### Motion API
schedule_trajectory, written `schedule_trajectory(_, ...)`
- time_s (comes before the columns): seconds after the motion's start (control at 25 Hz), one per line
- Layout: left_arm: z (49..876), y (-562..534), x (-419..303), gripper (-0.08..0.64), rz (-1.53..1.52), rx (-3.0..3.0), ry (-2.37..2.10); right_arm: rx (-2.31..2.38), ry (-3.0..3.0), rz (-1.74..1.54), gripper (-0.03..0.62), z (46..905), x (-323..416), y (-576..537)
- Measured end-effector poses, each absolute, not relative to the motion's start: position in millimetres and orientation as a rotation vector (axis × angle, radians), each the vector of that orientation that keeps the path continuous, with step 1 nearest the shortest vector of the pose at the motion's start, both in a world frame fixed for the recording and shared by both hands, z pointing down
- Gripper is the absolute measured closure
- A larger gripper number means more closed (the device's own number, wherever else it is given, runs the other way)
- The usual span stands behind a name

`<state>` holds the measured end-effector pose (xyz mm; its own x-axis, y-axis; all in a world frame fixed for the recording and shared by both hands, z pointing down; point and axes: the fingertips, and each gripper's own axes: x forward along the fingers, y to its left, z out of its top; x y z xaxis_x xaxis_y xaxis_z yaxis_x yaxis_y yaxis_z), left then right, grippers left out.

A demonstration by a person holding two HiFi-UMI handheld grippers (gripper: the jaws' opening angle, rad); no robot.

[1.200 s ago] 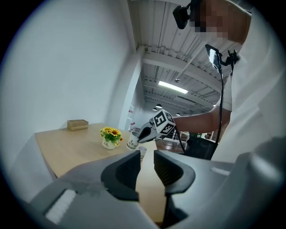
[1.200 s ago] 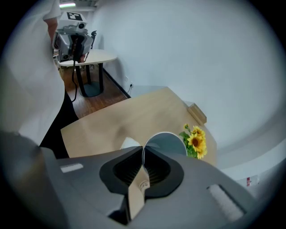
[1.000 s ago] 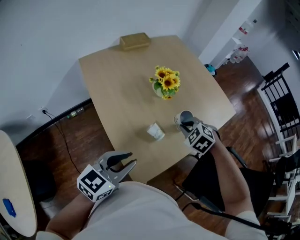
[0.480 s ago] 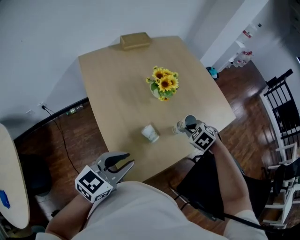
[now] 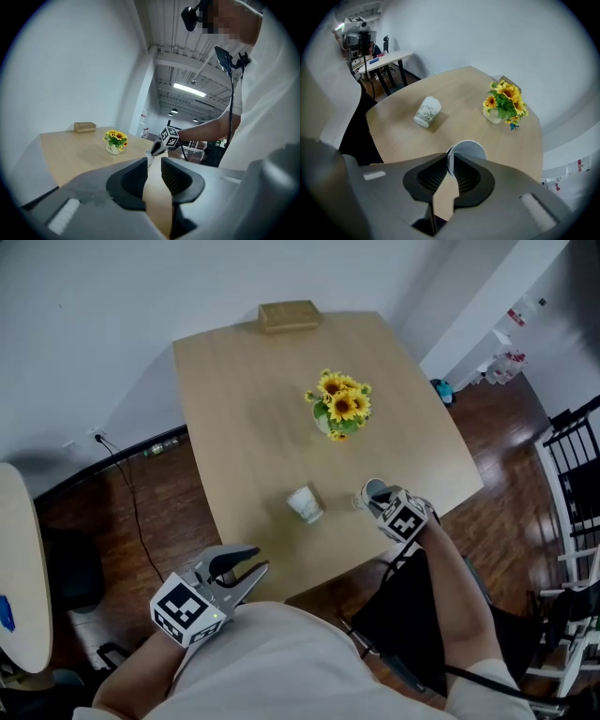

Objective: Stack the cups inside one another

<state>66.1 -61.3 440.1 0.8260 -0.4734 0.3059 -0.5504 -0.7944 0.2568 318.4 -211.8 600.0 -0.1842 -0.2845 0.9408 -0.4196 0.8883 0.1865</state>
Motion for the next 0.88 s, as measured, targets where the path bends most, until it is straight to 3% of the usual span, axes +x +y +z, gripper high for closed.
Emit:
schedule_trajectory(0.12,440.7,-59.1,65.8,0.46,0.329,2.66,-0.788,0.523,-1.794,0.134,0.505,602.3,317.9,-211.5)
schedule_trajectory(0.88,433.1,-51.7,51.0,0.46,0.357,2.727,-0.651,0.653,-1.839,0.042,0.482,527.3,279.4,-166.9)
